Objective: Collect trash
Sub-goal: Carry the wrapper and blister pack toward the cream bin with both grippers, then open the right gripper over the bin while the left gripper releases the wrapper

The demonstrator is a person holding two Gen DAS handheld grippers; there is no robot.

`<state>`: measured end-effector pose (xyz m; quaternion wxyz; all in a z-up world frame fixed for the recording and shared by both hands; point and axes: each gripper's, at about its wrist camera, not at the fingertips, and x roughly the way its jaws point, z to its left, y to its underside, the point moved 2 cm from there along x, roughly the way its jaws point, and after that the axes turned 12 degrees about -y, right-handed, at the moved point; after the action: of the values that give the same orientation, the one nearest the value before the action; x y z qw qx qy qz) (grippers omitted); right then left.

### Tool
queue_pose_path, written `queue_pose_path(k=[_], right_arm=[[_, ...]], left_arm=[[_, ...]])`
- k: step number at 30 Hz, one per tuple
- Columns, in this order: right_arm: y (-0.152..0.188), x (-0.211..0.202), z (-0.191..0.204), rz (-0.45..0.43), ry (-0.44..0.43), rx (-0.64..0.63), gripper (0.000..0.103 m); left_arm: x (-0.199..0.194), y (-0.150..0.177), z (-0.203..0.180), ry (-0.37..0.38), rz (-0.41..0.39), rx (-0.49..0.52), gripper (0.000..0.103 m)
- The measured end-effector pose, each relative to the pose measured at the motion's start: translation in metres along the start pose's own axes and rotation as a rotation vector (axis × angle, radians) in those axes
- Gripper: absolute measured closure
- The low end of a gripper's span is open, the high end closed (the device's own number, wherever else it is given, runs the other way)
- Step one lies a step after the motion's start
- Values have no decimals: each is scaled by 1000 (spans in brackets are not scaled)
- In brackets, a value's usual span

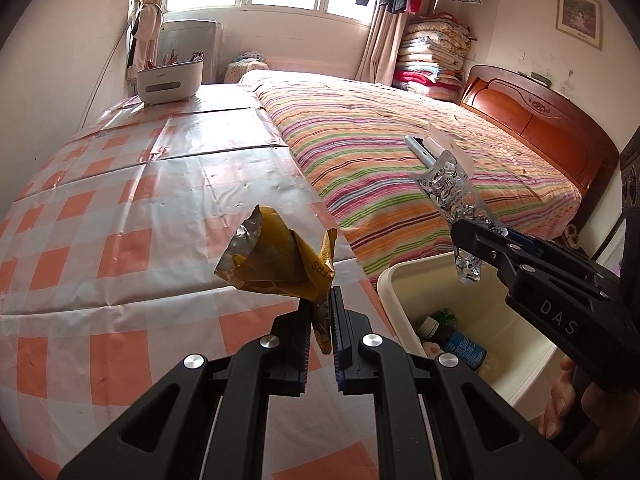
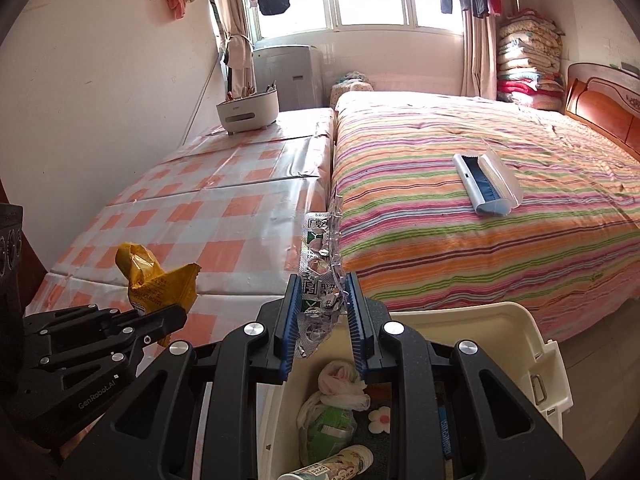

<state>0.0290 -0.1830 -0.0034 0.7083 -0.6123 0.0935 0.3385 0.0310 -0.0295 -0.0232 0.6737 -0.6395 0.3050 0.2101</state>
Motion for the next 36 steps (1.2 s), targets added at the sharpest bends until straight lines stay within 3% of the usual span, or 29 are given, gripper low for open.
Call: queue_pose_path(k=[21, 23, 25, 32, 36], right_arm=[[13, -44, -56, -87, 57, 107, 79], [14, -48, -60, -100, 61, 119, 74], [14, -53, -63, -118, 69, 129, 57], [12, -68, -72, -174, 74, 162, 51], [9, -77, -76, -216, 95, 175, 36]], left_arm=[[11, -5, -80, 77, 21, 93, 93], [12, -4, -86, 80, 25, 103, 93], [15, -4, -91, 84, 30, 112, 93], [20, -2, -107, 92, 49, 144, 92], [24, -2, -113, 95, 59, 156, 92]])
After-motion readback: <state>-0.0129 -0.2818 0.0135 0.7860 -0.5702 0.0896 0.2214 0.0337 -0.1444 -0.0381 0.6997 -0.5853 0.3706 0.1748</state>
